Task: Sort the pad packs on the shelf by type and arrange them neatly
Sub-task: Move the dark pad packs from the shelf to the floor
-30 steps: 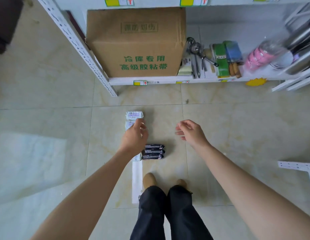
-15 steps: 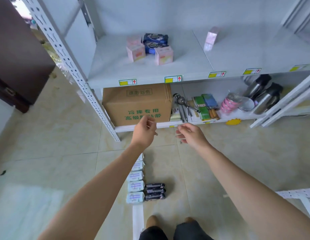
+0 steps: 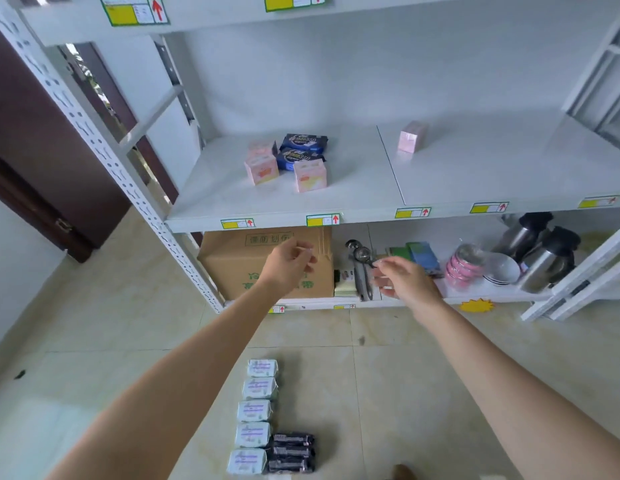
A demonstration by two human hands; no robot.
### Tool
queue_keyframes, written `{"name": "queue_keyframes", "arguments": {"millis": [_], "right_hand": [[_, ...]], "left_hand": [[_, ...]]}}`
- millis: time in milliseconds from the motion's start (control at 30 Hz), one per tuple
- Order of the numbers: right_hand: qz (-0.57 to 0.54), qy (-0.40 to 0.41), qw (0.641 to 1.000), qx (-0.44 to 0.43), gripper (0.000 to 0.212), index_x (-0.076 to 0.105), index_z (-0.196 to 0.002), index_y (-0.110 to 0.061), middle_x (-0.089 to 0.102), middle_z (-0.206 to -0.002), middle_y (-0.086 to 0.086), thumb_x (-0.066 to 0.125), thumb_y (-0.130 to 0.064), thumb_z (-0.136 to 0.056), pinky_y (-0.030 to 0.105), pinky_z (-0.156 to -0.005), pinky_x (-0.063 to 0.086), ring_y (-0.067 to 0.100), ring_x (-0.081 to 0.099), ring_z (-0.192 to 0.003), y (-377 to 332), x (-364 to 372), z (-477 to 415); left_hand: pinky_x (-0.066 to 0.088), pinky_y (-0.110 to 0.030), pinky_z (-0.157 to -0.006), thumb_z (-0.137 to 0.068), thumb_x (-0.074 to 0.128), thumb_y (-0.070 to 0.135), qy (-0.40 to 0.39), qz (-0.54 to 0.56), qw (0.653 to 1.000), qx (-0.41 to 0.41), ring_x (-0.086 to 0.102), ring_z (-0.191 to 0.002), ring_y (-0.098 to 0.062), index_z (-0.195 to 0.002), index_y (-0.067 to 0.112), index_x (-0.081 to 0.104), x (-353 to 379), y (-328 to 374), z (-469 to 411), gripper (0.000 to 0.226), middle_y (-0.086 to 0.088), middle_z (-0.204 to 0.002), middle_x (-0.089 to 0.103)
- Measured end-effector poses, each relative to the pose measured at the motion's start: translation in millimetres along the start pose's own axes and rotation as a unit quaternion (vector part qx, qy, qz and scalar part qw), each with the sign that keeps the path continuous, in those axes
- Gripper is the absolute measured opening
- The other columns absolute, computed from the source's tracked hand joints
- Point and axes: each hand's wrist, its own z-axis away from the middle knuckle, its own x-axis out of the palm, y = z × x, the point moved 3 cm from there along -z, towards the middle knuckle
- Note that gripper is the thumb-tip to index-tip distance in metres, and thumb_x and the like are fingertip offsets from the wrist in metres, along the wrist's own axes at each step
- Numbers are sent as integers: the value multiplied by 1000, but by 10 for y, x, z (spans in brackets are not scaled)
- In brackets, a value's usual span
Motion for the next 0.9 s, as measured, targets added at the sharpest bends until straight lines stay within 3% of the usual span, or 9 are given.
{"name": "queue_keyframes", "arguments": {"millis": [167,300,433,567,633,767,900], "right_hand": [[40,-122,992,-6,13,57,-89,-18,60,-85,2,46,-14,-95,23,-59,41,13,56,-71,-127,-507,-317],[45,-156,987,-3,11,58,-95,-14,60,-86,2,47,-15,-95,14,-49,42,12,55,-71,-187,-723,-629],[39,-165,986,-2,10,58,-91,-24,62,-97,2,49,-20,-94,24,-66,46,15,59,-79,-245,-781,-999],[71,-209,975,5,10,56,-102,-28,62,-105,-5,53,-27,-92,33,-82,50,16,62,-92,-297,-723,-1337],[67,-213,975,10,13,55,-105,-25,61,-103,-4,53,-25,-92,29,-78,48,14,61,-88,-385,-681,-1552],[74,-184,980,2,16,54,-109,-21,60,-102,-2,52,-23,-93,26,-74,46,14,62,-85,-562,-571,-2100],[62,-151,986,-5,15,54,-108,-17,60,-104,3,51,-20,-94,28,-74,45,19,63,-86,-763,-330,-2703]], "left_hand": [[47,-35,-66,-94,44,11,35,-17,999,-4,61,-69,-12,-91,21,54,353,300,-288,14,4,-86,63],[49,-36,-68,-94,44,11,52,-35,998,-5,61,-69,-10,-91,22,54,522,452,-468,15,3,-89,62],[49,-34,-66,-94,46,13,71,-55,996,-10,62,-70,-11,-88,22,54,574,468,-722,14,0,-95,60],[50,-33,-69,-93,47,14,95,-53,993,-42,63,-80,-18,-95,22,57,522,381,-1088,12,-1,-94,62],[50,-34,-69,-94,47,16,111,-46,992,-46,62,-80,-18,-96,21,57,471,369,-1330,12,1,-97,62],[42,-25,-55,-95,44,13,168,-12,985,-50,62,-73,-16,-98,11,56,335,365,-1892,12,0,-99,59],[43,-25,-58,-95,44,11,179,-4,982,-59,62,-76,-21,-97,8,55,119,366,-2506,11,-4,-97,59]]}}
